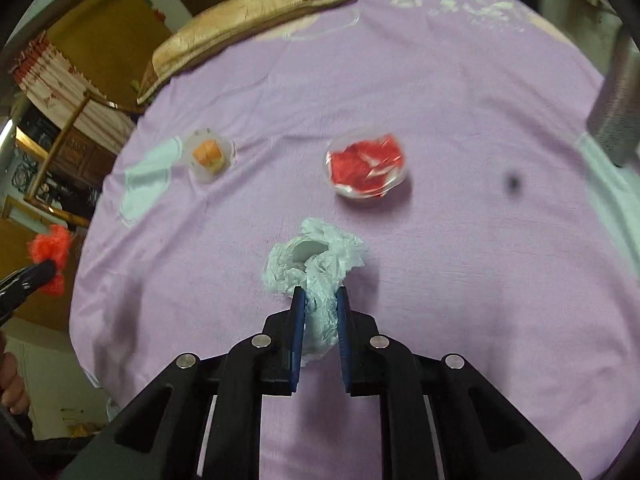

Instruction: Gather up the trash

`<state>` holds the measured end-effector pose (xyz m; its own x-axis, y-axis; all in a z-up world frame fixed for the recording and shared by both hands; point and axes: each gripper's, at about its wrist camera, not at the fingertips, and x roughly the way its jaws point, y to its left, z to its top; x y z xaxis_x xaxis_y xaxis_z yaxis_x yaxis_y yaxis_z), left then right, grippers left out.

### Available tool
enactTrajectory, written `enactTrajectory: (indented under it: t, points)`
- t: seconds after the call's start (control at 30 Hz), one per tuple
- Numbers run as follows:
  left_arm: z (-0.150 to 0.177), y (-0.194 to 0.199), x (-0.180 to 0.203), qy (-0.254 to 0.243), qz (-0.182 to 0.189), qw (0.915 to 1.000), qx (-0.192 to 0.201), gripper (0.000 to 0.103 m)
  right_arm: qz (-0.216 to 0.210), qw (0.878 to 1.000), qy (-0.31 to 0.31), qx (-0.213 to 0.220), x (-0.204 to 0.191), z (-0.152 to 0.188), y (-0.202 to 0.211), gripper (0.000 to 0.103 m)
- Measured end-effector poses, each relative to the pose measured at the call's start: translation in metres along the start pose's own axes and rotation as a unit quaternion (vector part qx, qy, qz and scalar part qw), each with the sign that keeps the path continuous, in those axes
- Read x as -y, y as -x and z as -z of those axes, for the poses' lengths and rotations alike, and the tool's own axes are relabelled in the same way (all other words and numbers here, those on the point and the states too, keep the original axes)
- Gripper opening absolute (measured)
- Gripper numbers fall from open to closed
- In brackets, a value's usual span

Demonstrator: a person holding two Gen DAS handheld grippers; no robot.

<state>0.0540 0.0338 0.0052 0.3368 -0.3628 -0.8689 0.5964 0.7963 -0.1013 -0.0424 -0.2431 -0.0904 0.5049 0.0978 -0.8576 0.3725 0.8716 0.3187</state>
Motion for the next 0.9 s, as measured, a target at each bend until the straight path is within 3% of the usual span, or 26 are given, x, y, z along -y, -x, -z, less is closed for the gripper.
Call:
enactTrajectory:
  t: [0.17, 0.3, 0.47, 0.53, 0.63, 0.73, 0.83, 0.87, 0.9]
  points:
    - [-0.021, -0.020, 0.057, -0.074, 0.056, 0.9957, -0.006, 0.036, 0.023, 0.996, -0.056, 0.069, 0.033, 0.018, 0.063, 0.016]
    - [-0.030, -0.037, 0.123, -0.149, 0.109, 0.9826, -0.017, 0.036, 0.074, 0.981, -0.139, 0.118, 0.081, 0.056, 0.119, 0.016]
    - [-0.028, -0.049, 0.209, -0.242, 0.170, 0.9549, -0.028, 0.036, 0.152, 0.941, -0.262, 0.152, 0.154, 0.136, 0.186, 0.016]
    - [-0.025, -0.051, 0.237, -0.269, 0.185, 0.9446, -0.032, 0.036, 0.181, 0.914, -0.325, 0.162, 0.184, 0.186, 0.213, 0.016]
    - [-0.013, -0.054, 0.283, -0.315, 0.206, 0.9255, -0.043, 0.036, 0.210, 0.883, -0.387, 0.161, 0.211, 0.242, 0.230, 0.017]
    - [-0.001, -0.055, 0.317, -0.349, 0.216, 0.9106, -0.050, 0.036, 0.218, 0.857, -0.441, 0.152, 0.232, 0.292, 0.234, 0.019]
    - [0.013, -0.055, 0.350, -0.380, 0.221, 0.8963, -0.058, 0.036, 0.206, 0.842, -0.478, 0.145, 0.254, 0.328, 0.227, 0.023]
    - [0.018, -0.055, 0.360, -0.391, 0.221, 0.8913, -0.061, 0.036, 0.200, 0.839, -0.485, 0.145, 0.261, 0.336, 0.224, 0.027]
    - [0.023, -0.055, 0.370, -0.403, 0.221, 0.8858, -0.063, 0.036, 0.192, 0.834, -0.495, 0.146, 0.270, 0.343, 0.220, 0.040]
